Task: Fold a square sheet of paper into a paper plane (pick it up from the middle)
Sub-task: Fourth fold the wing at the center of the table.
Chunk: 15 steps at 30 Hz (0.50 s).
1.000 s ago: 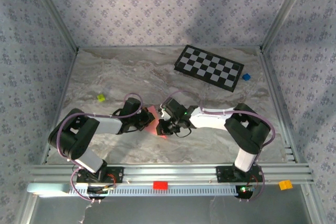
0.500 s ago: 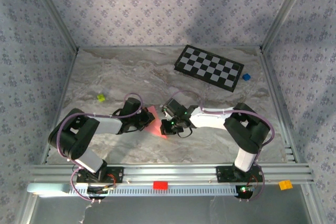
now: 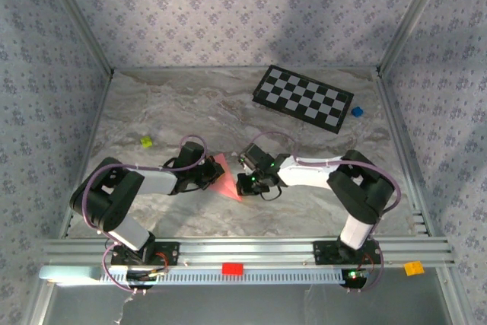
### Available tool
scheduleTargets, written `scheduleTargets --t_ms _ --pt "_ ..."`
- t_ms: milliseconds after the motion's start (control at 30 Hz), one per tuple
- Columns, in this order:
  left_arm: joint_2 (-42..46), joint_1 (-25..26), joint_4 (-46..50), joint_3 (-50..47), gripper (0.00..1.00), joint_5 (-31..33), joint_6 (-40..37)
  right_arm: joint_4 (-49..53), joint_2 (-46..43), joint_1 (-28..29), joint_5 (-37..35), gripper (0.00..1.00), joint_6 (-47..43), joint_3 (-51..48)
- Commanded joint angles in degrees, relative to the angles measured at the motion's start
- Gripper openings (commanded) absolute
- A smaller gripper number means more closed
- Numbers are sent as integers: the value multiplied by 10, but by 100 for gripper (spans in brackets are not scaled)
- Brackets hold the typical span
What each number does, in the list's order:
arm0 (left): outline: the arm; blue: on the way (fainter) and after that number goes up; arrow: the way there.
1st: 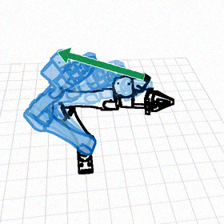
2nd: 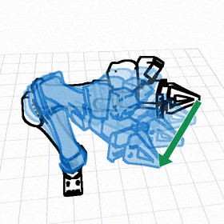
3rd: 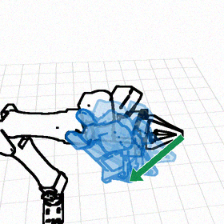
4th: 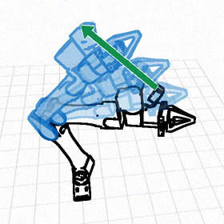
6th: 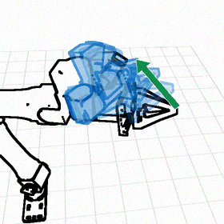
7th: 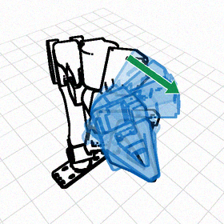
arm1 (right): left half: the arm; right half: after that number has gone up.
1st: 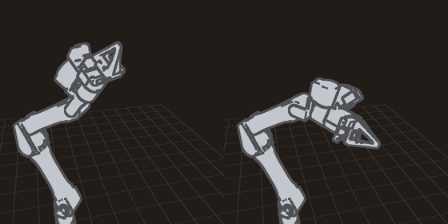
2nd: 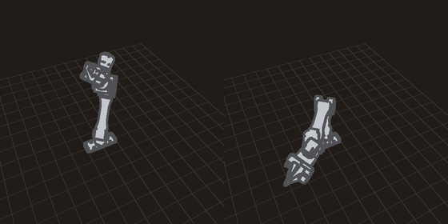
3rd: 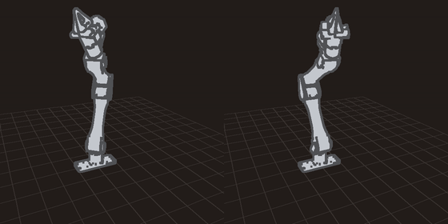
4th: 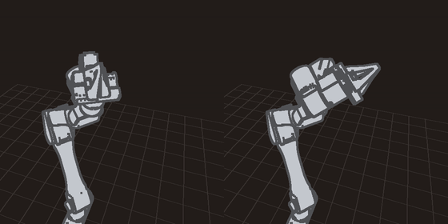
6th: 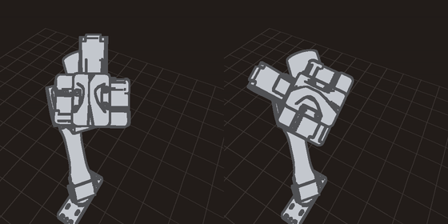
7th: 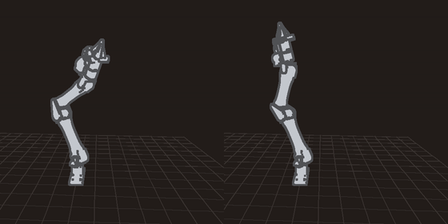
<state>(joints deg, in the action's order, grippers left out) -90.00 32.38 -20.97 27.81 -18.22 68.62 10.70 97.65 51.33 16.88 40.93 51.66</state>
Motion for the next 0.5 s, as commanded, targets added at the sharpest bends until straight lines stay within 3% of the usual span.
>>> scheduleTargets --t_ms 0,67,167,467 --pt "-9 -2 57 -1 0 27 -9 -42 -34 -3 38 8 2 -9" --pt "-9 -2 58 0 0 27 -9 -66 -24 0 82 8 -2 -8" --pt "-10 -2 58 0 0 27 -9 -62 0 10 93 8 -5 6" --pt "-10 -2 61 1 0 26 -11 -35 40 11 60 7 -8 18"
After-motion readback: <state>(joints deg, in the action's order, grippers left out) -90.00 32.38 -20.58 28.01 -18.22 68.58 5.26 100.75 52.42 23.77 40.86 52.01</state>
